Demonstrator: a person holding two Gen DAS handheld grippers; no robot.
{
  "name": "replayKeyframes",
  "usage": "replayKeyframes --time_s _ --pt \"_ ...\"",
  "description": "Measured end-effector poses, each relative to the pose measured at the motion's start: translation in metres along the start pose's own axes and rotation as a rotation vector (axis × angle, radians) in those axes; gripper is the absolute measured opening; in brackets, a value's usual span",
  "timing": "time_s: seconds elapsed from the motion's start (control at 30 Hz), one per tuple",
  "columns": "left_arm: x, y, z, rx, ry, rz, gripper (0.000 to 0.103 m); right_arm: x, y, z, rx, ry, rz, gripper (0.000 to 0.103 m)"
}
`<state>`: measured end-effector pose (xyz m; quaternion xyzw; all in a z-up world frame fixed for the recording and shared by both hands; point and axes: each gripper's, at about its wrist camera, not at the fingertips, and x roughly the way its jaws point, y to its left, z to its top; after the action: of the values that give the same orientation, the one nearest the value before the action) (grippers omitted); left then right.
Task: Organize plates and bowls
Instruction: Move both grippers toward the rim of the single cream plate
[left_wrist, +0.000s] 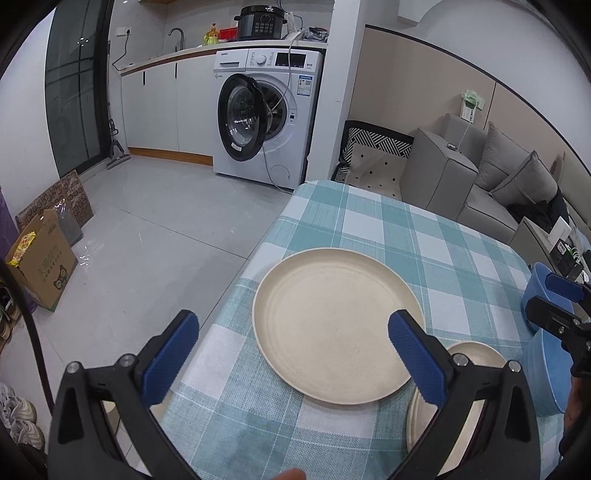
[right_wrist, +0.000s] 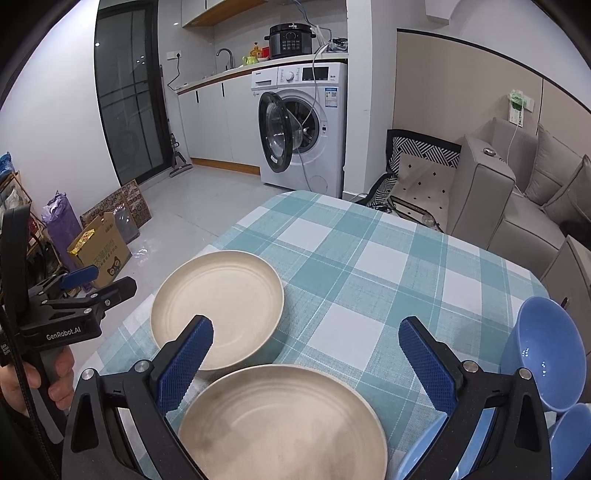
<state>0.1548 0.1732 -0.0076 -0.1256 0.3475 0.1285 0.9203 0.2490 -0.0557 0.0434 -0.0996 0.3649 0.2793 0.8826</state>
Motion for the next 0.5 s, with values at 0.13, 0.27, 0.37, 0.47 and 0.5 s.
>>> replayKeyframes --time_s 0.13,0.27,0.37,0.47,0.5 --pt "0.014 0.006 -0.008 -0.014 0.028 0.003 0.103 0.014 0.001 0.001 -0.004 0.024 0.008 0.102" --pt "0.028 0.013 -0.012 -0.027 0.062 0.020 0.103 0.026 0.005 0.000 -0.007 0.042 0.019 0.102" --pt "0.033 0.017 -0.013 -0.033 0.066 0.023 0.103 0.037 0.007 0.000 -0.008 0.057 0.025 0.102" --pt "0.038 0.019 -0.013 -0.036 0.068 0.032 0.103 0.044 0.007 0.000 -0.001 0.070 0.033 0.102" --pt "0.040 0.020 -0.013 -0.040 0.070 0.032 0.103 0.046 0.007 0.001 0.000 0.073 0.034 0.102"
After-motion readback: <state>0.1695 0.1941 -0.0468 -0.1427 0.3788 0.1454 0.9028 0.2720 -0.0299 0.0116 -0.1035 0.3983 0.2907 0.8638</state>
